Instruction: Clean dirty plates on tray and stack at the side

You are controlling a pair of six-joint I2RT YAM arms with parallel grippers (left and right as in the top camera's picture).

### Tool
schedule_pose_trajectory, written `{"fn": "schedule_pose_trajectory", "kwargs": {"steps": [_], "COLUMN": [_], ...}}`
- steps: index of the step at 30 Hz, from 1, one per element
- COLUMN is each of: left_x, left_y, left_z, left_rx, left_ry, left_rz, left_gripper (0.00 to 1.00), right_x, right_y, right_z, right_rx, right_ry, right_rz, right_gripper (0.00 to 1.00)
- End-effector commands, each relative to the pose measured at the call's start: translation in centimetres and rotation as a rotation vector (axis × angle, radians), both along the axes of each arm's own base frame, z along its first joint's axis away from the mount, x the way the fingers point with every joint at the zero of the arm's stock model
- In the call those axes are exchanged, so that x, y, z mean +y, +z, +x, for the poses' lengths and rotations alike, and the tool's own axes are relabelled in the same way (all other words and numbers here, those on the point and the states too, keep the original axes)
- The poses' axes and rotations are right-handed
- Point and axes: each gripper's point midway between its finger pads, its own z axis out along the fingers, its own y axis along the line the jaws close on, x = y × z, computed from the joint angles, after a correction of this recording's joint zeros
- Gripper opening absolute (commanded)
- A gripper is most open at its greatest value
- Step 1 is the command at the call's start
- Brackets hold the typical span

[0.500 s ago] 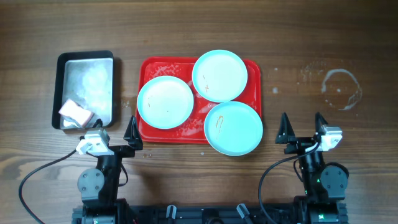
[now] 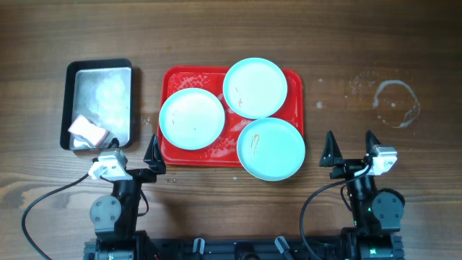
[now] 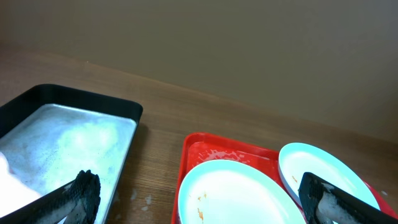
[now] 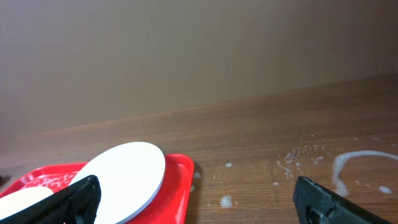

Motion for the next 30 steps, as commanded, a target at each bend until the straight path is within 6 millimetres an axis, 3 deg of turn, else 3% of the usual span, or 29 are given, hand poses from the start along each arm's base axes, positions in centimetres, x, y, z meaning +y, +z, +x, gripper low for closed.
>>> {"fn": "schedule_pose_trajectory", "kwargs": {"steps": [1, 26, 30], "left_x": [0.1, 0.1, 0.1], "left_y": [-0.4, -0.4, -0.3], "left_z": [0.0, 0.0, 0.0], "left_rx": [0.011, 0.009, 0.009], "left_ry": [0.005, 0.005, 0.008], "left_rz": [0.012, 0.005, 0.006], "left_gripper": [1.00, 1.00, 1.00], "right_x": [-0.4, -0.1, 0.6], "right_y": [-0.1, -0.1, 1.4], "right_z": [0.1, 0.0, 0.0], "right_rx": [0.005, 0.004, -0.059], "right_ry": [-0.023, -0.007, 0.036], "right_rz": [0.006, 0.008, 0.004], "right_gripper": [1.00, 1.00, 1.00]}}
